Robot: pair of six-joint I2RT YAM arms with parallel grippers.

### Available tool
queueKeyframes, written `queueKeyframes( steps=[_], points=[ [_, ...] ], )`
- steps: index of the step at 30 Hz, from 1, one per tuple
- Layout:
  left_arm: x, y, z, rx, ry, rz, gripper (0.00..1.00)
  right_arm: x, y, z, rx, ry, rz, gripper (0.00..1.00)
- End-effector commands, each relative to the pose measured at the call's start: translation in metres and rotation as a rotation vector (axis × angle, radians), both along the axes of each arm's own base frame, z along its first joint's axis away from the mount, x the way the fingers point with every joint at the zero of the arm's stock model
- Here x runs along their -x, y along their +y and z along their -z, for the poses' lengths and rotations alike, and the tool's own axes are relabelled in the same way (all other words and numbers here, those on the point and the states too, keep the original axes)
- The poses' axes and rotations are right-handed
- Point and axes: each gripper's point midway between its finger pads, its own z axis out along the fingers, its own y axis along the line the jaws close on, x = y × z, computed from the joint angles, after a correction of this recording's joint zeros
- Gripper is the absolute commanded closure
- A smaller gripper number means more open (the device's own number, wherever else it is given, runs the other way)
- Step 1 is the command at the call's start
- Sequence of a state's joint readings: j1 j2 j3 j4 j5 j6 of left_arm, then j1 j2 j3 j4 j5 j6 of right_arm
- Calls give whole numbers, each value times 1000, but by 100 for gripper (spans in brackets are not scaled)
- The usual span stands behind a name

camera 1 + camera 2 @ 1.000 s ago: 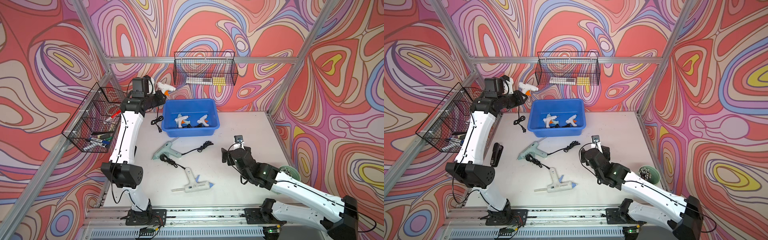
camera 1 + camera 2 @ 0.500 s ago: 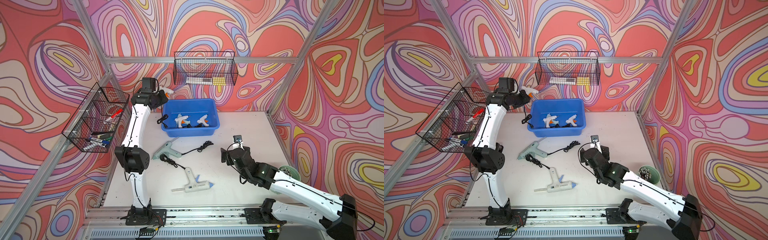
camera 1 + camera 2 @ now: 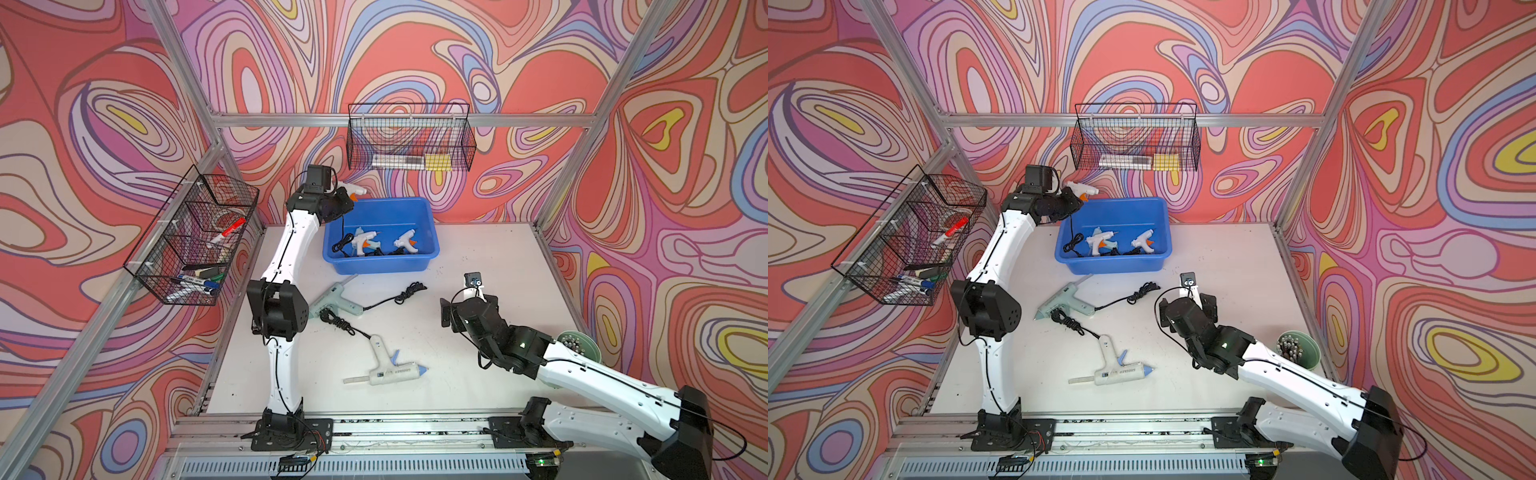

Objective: Put the hot melt glue gun into the storage box
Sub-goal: Place the hot melt adhesive gun in the storage box.

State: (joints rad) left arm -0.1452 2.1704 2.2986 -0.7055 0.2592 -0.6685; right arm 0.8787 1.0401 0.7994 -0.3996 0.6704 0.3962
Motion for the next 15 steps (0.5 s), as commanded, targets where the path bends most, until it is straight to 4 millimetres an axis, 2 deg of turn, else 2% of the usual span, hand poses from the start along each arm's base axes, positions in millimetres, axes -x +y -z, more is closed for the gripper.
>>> queueKeyframes(
  steps=[1,15],
  points=[
    [-9,-14,15,41,-9,22,100,0,1,0,-18,-2,0,2],
    [-31,-46,111,170,92,136,100,-1,7,3,-33,18,-9,2]
  ],
)
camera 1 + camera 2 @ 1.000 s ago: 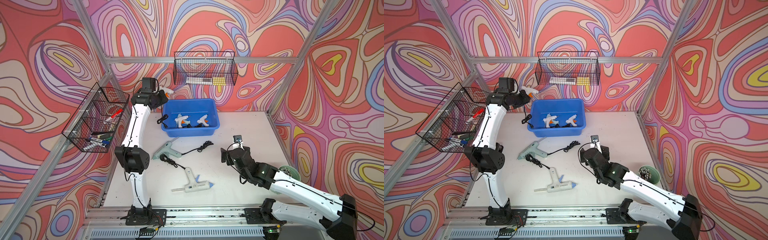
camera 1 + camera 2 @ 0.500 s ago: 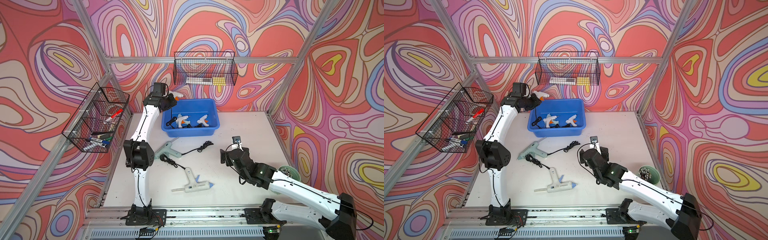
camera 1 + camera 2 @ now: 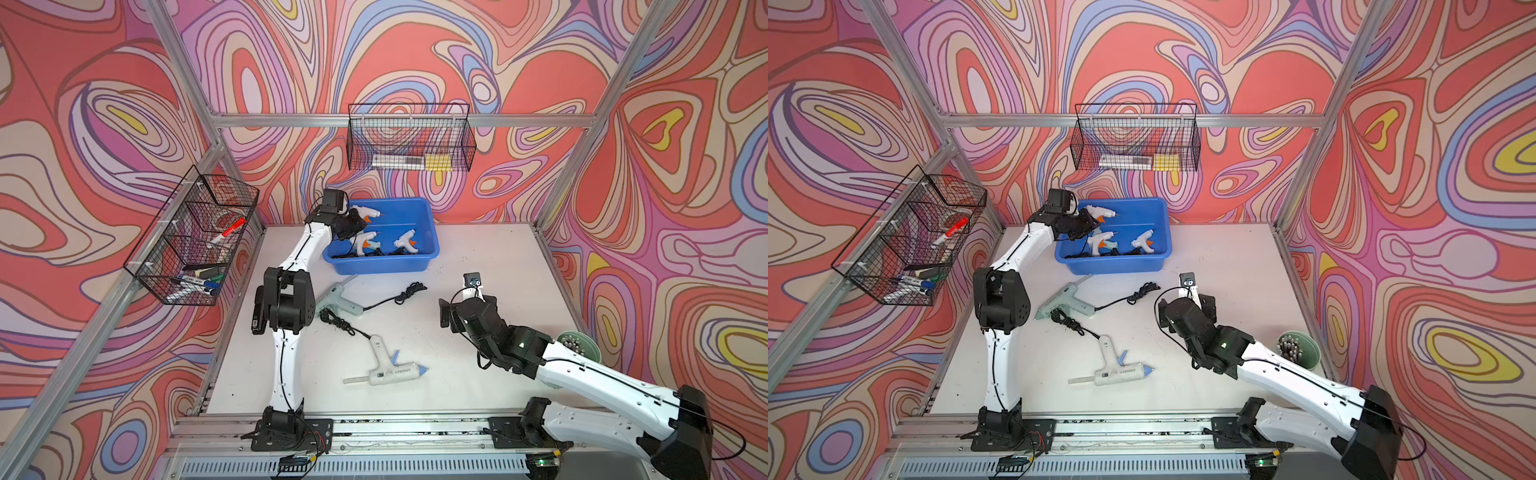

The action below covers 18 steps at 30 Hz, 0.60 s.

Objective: Put the hot melt glue gun into the storage box
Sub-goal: Place the hot melt adhesive gun in the storage box.

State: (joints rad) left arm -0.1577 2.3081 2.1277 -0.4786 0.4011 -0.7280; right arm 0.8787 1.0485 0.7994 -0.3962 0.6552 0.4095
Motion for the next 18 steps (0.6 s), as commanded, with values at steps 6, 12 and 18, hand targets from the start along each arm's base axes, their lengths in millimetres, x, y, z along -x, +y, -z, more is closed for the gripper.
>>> queueKeyframes(
  steps=[6,12,18],
  points=[
    [-9,-14,38,47,28,67,99,-1,8,2,-27,16,-11,2],
    [-13,-10,59,11,45,58,78,-3,15,5,-27,35,-27,2],
    [-11,-3,76,-43,77,48,59,-3,16,6,-27,38,-29,2]
  ],
)
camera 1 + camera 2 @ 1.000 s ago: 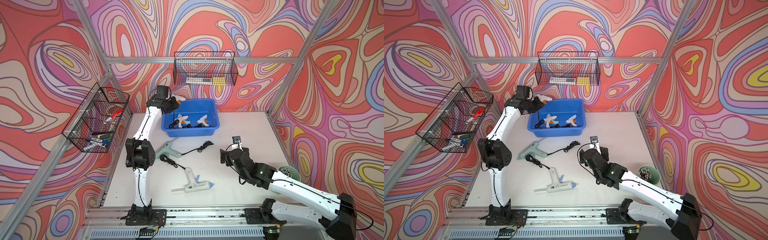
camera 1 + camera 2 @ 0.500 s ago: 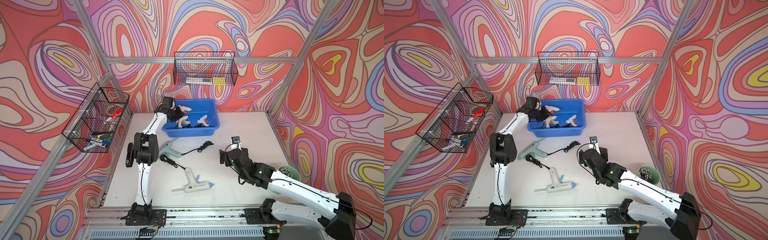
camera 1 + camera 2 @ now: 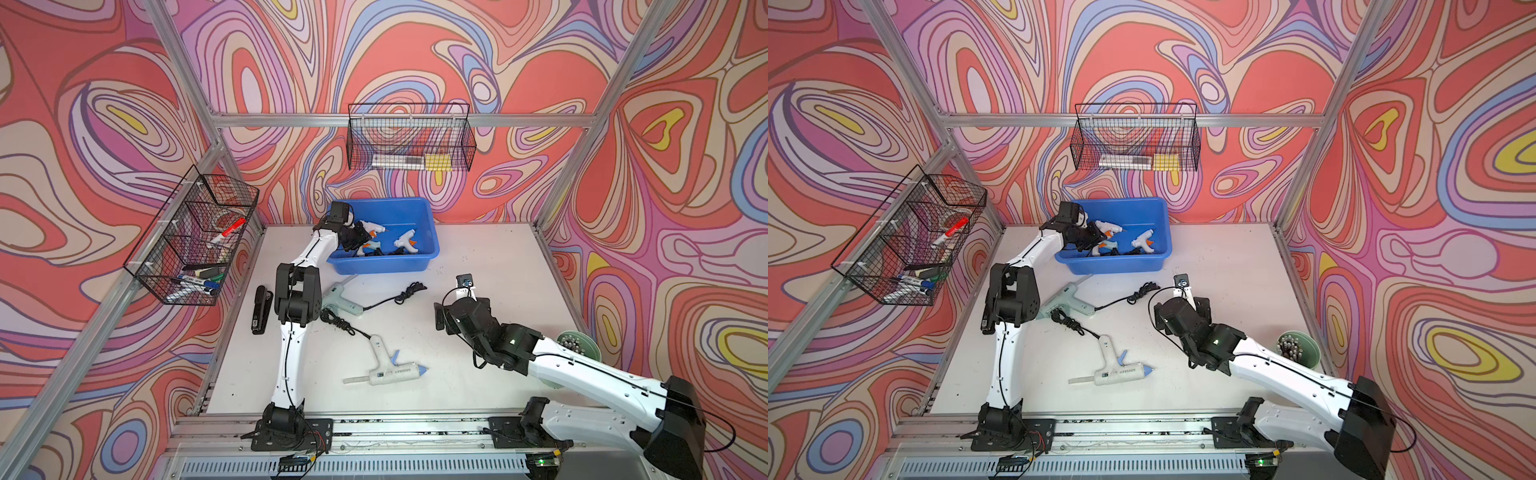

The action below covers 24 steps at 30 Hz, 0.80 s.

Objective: Put the hot melt glue gun into the storage box
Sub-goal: Place the hot melt adhesive gun in the storage box.

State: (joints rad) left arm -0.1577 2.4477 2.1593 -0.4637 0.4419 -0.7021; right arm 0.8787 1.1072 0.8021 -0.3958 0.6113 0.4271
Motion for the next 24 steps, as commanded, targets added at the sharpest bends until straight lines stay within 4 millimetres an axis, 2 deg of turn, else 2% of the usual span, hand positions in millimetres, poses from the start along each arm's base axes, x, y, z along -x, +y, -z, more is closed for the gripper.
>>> queueKeyframes(
  steps=[1,4,8,11,14,16,20,24],
  points=[
    [-4,6,10,-48,-6,3,56,-2,5,-13,-37,-21,-1,2],
    [-4,8,8,-62,-10,1,50,-2,4,-14,-38,-22,0,2],
    [-4,9,4,-71,-19,-4,47,-2,4,-12,-35,-20,-1,2],
    [-4,13,-5,-90,-30,-12,38,-2,4,-12,-34,-18,-1,2],
    [-1,19,-24,-128,-56,-23,25,-1,4,-9,-27,-9,-4,2],
    [1,25,-43,-159,-84,-35,20,-1,6,-7,-23,-1,-8,2],
    [8,40,-83,-236,-143,-68,18,-1,8,-2,-20,15,-17,2],
    [21,59,-114,-322,-172,-114,17,-1,12,3,-18,32,-28,2]
  ],
)
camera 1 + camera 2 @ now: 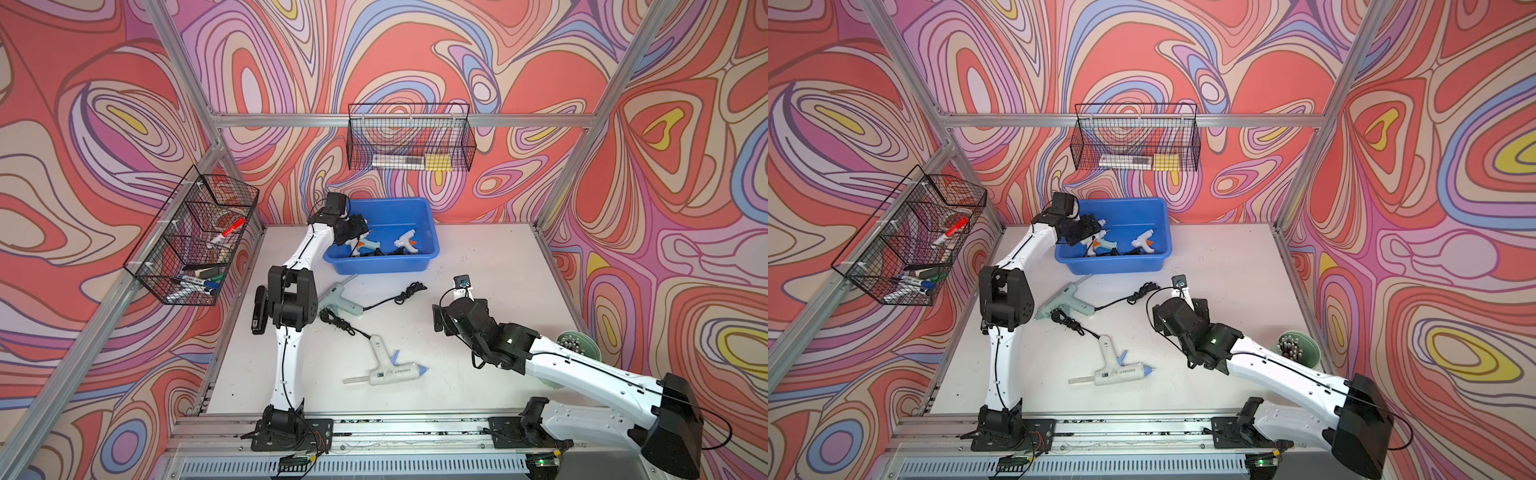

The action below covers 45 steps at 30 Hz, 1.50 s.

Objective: Put the hot melt glue gun into the storage box
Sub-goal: Place the hot melt adhesive gun in the storage box, then pick up the hot melt adhesive gun from the center of the board.

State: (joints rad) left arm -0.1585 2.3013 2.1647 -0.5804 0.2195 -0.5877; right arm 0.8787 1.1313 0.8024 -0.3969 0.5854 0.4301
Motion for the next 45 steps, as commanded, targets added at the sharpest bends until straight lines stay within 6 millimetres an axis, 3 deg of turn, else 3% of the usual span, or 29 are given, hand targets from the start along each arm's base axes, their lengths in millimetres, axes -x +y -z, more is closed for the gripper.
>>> queueKeyframes(
  steps=[1,9,14,19,22,29,33,36,45],
  points=[
    [16,25,-57,-113,-74,-53,16,-1,8,-4,-23,10,-15,2],
    [54,47,-105,-166,-150,-119,13,4,34,20,-35,126,-104,2],
    [91,58,-115,-175,-176,-148,9,14,61,45,-76,239,-186,9],
    [137,74,-109,-196,-172,-192,1,26,93,68,-49,311,-256,14],
    [166,86,-101,-211,-161,-233,1,31,115,74,-21,326,-304,17],
    [226,107,-79,-180,-151,-348,1,23,159,92,60,373,-430,24],
    [254,122,-70,-185,-151,-430,1,16,172,94,110,378,-469,28],
    [271,131,-67,-192,-155,-468,1,18,178,110,134,430,-487,33],
    [299,145,-68,-236,-150,-513,1,48,189,141,114,585,-497,39]
  ],
)
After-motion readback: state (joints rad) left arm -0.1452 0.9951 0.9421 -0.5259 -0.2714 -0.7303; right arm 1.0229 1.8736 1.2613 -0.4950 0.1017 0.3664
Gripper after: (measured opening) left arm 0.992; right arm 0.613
